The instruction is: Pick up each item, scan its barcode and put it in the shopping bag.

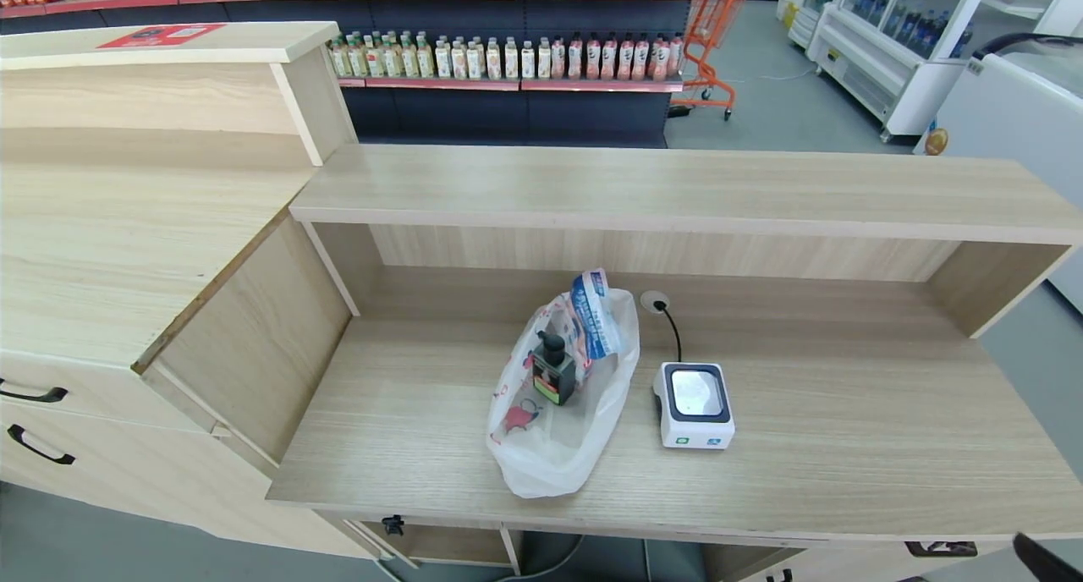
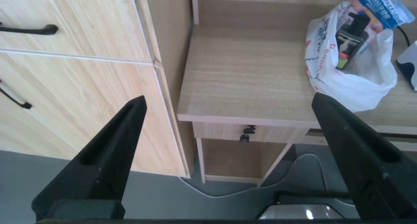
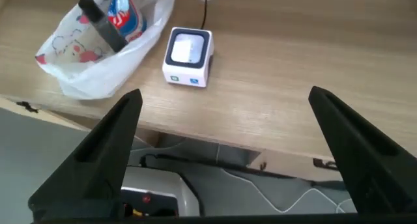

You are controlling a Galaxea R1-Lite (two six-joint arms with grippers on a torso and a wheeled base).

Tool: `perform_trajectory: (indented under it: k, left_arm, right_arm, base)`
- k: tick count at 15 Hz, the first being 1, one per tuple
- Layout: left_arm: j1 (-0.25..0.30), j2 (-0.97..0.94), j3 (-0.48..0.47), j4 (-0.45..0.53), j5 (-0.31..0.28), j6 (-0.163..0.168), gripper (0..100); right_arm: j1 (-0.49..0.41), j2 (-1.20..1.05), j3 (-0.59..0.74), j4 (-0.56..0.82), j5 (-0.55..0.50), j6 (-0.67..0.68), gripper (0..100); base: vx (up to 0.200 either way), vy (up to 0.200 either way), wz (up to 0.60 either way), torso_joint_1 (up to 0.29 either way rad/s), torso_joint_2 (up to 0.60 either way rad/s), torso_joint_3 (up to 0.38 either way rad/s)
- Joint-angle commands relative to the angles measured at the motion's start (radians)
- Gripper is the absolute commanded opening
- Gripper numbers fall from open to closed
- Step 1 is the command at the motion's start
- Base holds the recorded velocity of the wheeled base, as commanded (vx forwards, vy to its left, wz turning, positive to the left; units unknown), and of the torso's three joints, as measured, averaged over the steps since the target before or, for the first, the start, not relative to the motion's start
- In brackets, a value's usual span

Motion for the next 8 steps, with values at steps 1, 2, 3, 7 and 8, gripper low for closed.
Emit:
perform_trajectory:
  k: [1, 2, 3, 7, 8]
  left_arm:
    - [0.0, 0.0, 0.0, 0.0, 0.0, 0.0, 100]
    - [0.0, 0.0, 0.0, 0.0, 0.0, 0.0, 100]
    - [0.0, 0.0, 0.0, 0.0, 0.0, 0.0, 100]
    - [0.0, 0.0, 0.0, 0.0, 0.0, 0.0, 100]
    - [0.0, 0.0, 0.0, 0.0, 0.0, 0.0, 100]
  right_arm:
    - [0.014, -0.456, 0.121, 0.204, -0.105, 0.007, 100]
    - [0.014, -0.456, 0.121, 0.21, -0.112, 0.016, 100]
    - [0.014, -0.456, 0.121, 0.21, -0.112, 0.013, 100]
    - [0.014, -0.456, 0.121, 0.21, -0.109, 0.006, 100]
    - [0.014, -0.456, 0.121, 0.21, -0.109, 0.006, 100]
  base:
    - [0.0, 0.0, 0.0, 0.0, 0.0, 0.0]
    - [0.0, 0.0, 0.0, 0.0, 0.0, 0.0]
    - [0.0, 0.0, 0.0, 0.0, 0.0, 0.0]
    - [0.0, 0.0, 0.0, 0.0, 0.0, 0.0]
    - [0.0, 0.0, 0.0, 0.0, 0.0, 0.0]
